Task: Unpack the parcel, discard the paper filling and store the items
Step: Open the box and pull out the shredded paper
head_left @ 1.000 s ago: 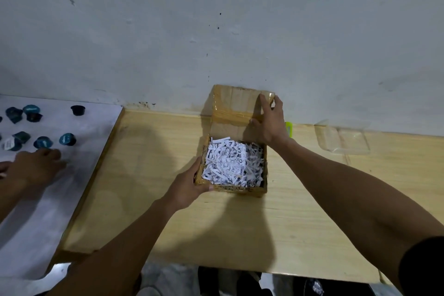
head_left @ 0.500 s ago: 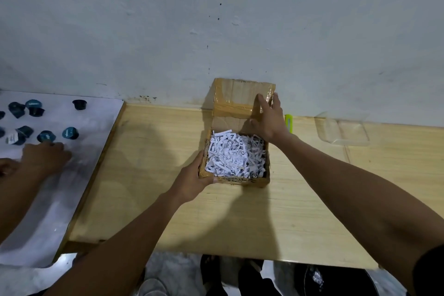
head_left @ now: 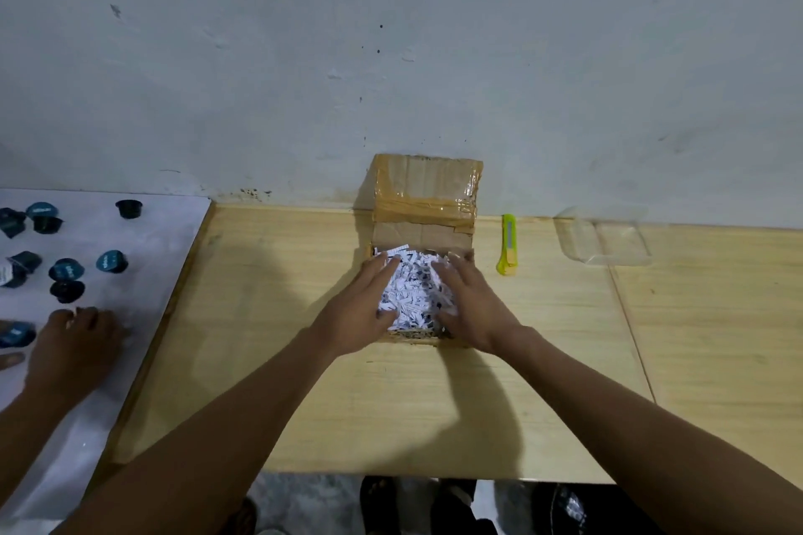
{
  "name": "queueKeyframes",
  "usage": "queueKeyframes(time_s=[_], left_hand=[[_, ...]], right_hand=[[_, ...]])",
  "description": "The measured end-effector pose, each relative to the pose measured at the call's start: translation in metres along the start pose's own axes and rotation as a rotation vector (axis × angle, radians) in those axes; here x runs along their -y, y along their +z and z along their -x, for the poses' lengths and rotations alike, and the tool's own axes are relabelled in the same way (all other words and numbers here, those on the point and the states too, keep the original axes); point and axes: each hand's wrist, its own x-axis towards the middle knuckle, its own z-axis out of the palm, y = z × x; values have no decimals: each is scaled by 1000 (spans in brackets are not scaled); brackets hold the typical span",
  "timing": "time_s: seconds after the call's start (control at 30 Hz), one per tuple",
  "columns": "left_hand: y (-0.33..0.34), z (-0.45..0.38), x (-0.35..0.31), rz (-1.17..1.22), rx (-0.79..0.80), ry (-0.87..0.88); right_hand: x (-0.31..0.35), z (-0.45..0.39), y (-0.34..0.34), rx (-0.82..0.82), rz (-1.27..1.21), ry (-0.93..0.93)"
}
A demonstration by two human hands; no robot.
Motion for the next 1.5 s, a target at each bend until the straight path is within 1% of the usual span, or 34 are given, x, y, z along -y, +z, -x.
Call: queueKeyframes(time_s=[0.1,0.17,0.27,0.37,0.53,0.63,0.73,0.83,0.93,1.07,1.2,1.3,1.4,1.5], left_hand=[[0,-30,-7,-236,229,5],[3,-45,-12,-316,295,-23],[11,-56,-12,-396,331,-69],[25,-60,-6,-479,295,-48],[42,-55,3,-446,172,-10],[43,-53,3,-473,132,8],[41,-54,1,-479,132,-7],[44,-55,-1,-448,127,-27],[46,-59,-3,-400,115,-85],[50,-63,-5,-151,130,-173],[52,-63,-5,87,57,-226],[49,-64,-8,259,-29,-272],[44,-63,-11,345,-57,-298],[40,-61,-12,413,-95,-368]], right_hand=[[-2,-14,8,131,129,18],[-2,-25,10,207,193,53],[-2,-39,14,286,234,97],[-2,-45,17,261,286,97],[-4,-45,22,213,366,67],[-10,-44,29,195,343,39],[-14,-43,31,187,302,16],[-14,-44,32,164,299,14],[-11,-45,34,144,272,46],[-6,-47,34,131,226,91],[-5,-48,32,127,127,113],[-4,-51,28,125,49,135],[-2,-52,24,135,-13,146],[-1,-50,19,114,-119,179]])
